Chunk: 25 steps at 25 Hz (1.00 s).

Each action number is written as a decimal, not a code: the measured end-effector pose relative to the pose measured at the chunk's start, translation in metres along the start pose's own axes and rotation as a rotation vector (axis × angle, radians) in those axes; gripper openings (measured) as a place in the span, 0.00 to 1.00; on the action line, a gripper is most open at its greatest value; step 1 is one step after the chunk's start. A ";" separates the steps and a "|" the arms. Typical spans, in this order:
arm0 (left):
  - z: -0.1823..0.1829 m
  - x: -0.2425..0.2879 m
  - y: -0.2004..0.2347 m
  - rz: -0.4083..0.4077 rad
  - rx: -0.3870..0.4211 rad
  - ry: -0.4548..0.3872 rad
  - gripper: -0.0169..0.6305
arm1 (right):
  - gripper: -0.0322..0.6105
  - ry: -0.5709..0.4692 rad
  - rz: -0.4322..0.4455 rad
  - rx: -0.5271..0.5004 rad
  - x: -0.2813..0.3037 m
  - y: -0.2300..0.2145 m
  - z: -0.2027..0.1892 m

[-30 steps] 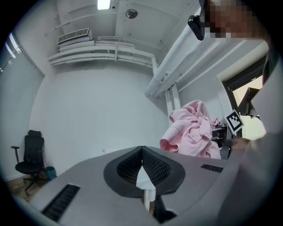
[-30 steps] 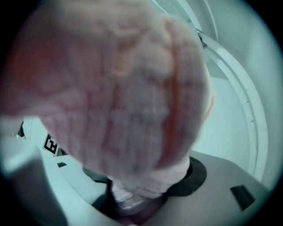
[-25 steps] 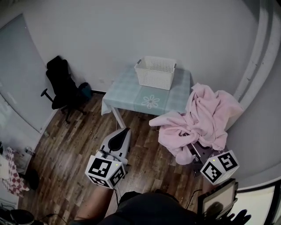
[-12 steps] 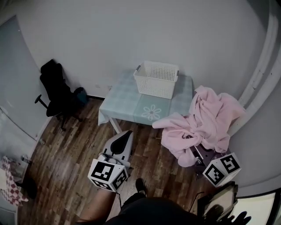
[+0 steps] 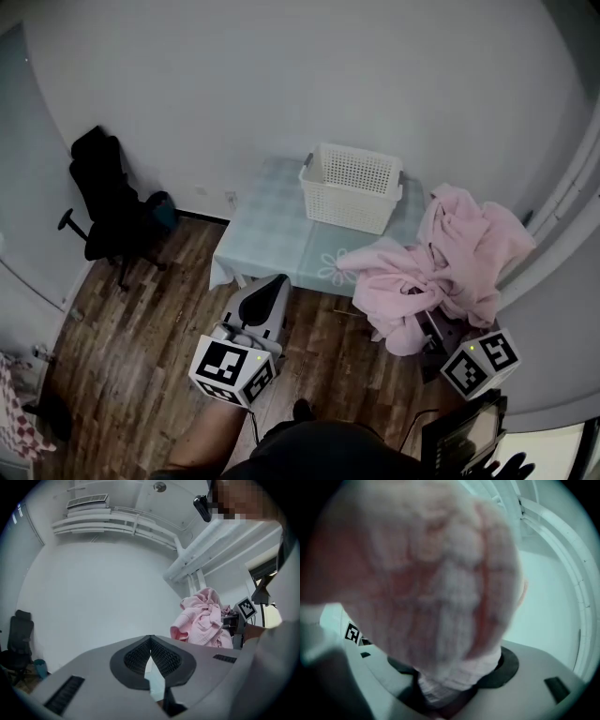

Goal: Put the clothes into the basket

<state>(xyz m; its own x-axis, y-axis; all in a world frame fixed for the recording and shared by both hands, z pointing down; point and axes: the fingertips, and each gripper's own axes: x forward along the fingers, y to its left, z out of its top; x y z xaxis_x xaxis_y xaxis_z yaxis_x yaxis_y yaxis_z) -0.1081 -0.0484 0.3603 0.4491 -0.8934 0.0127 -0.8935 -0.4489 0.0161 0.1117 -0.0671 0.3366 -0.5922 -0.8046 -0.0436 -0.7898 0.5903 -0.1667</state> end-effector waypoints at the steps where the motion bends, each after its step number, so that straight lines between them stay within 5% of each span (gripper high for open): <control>1: -0.001 0.006 0.011 -0.008 -0.006 -0.001 0.04 | 0.57 0.005 -0.009 -0.001 0.012 0.000 -0.001; 17: -0.022 0.018 0.047 -0.048 -0.014 -0.008 0.04 | 0.57 -0.046 -0.080 0.001 0.037 -0.010 -0.003; 25: 0.023 0.100 0.092 -0.020 0.009 -0.029 0.04 | 0.57 -0.072 -0.072 0.004 0.113 -0.066 0.041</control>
<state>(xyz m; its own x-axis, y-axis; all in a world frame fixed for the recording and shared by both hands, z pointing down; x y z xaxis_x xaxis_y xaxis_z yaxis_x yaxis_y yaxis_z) -0.1453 -0.1793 0.3399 0.4661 -0.8846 -0.0160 -0.8846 -0.4662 0.0070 0.1029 -0.1998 0.3025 -0.5211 -0.8473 -0.1022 -0.8289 0.5310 -0.1760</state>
